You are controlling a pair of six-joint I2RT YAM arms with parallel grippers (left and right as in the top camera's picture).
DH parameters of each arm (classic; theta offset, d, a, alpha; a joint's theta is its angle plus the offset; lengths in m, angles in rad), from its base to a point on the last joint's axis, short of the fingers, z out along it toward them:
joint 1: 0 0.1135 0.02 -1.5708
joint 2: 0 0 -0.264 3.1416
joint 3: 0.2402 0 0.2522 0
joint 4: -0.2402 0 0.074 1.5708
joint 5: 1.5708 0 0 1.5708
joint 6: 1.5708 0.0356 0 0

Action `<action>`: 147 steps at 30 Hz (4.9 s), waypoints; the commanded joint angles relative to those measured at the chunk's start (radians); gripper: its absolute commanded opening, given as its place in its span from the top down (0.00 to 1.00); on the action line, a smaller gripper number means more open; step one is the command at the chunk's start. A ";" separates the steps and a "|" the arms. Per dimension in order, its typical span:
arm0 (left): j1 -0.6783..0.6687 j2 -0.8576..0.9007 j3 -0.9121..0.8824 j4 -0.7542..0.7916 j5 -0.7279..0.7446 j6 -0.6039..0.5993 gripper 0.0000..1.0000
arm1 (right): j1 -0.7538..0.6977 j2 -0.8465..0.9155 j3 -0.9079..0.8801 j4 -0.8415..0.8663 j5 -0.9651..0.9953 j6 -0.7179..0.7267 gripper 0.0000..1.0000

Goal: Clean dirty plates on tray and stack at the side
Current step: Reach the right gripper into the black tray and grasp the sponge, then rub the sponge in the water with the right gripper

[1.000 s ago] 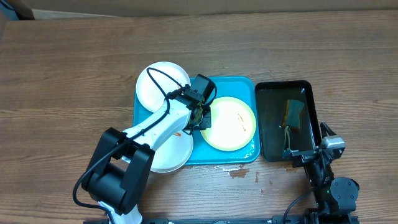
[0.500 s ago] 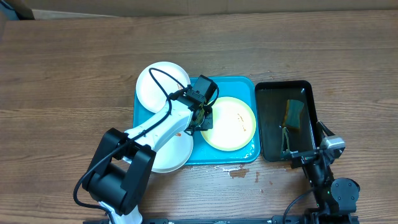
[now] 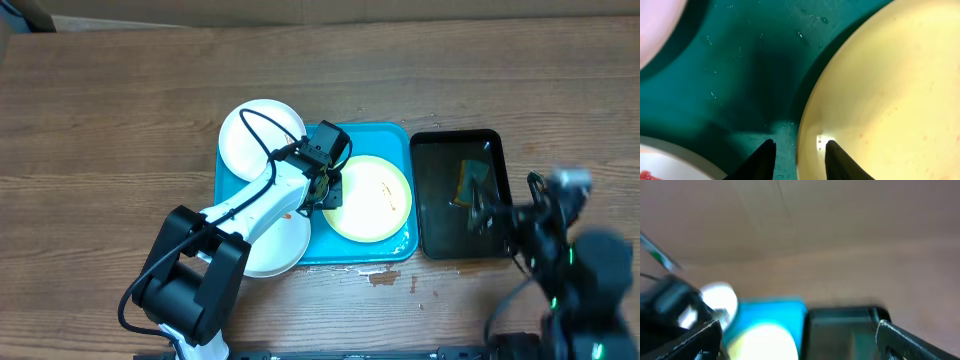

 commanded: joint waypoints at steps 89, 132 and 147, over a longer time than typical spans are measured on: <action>-0.006 0.018 -0.003 0.002 0.001 -0.006 0.55 | -0.008 1.185 0.286 -0.106 0.178 0.079 0.31; -0.006 0.018 -0.003 0.003 0.001 -0.006 0.53 | -0.008 1.185 0.221 0.115 0.249 0.079 0.23; -0.006 0.018 -0.003 0.002 0.000 -0.002 0.52 | -0.008 1.181 0.229 0.080 0.248 0.079 0.96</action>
